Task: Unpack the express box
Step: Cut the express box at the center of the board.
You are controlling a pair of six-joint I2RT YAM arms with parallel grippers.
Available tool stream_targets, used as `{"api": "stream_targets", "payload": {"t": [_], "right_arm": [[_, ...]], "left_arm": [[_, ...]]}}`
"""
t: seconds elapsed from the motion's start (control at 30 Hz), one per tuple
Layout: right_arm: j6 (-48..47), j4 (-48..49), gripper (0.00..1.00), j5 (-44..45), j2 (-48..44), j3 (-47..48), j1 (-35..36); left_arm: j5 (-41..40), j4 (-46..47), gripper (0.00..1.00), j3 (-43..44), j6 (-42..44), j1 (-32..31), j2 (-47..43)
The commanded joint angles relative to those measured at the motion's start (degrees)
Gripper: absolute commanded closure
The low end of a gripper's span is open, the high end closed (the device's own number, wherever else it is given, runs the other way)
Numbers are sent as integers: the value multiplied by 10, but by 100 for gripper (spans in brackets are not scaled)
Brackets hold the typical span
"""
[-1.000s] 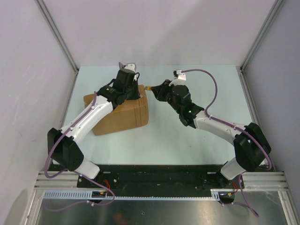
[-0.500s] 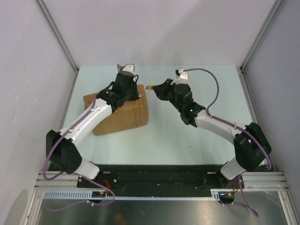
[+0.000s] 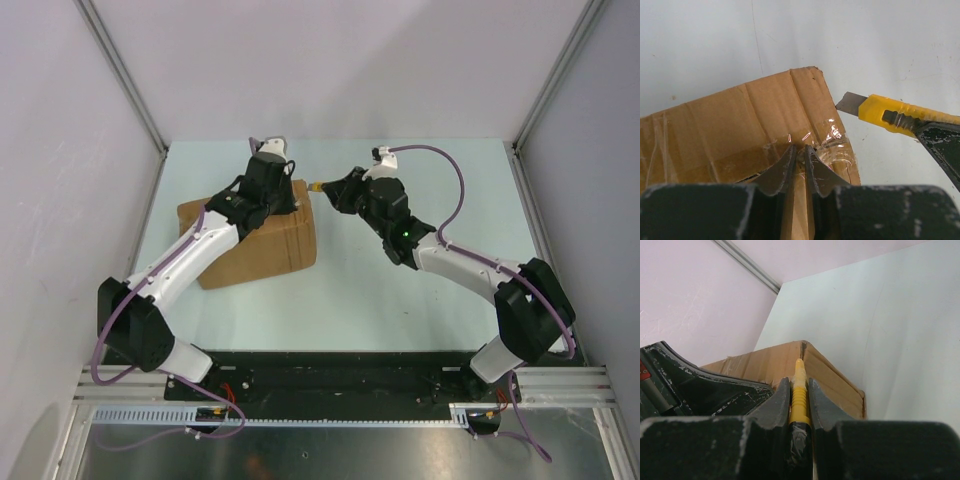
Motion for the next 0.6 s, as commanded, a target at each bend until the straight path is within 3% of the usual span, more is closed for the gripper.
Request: {"api": "stream_targets", "payload": {"t": [0.0, 0.4, 0.57], "right_arm": [[7, 7, 100, -17, 7, 25, 2], [0, -42, 100, -37, 19, 25, 12], [-15, -44, 100, -41, 21, 25, 13]], "left_arm": [[6, -103, 84, -31, 3, -5, 19], [7, -99, 74, 71, -15, -5, 12], [7, -95, 71, 111, -12, -5, 51]]}}
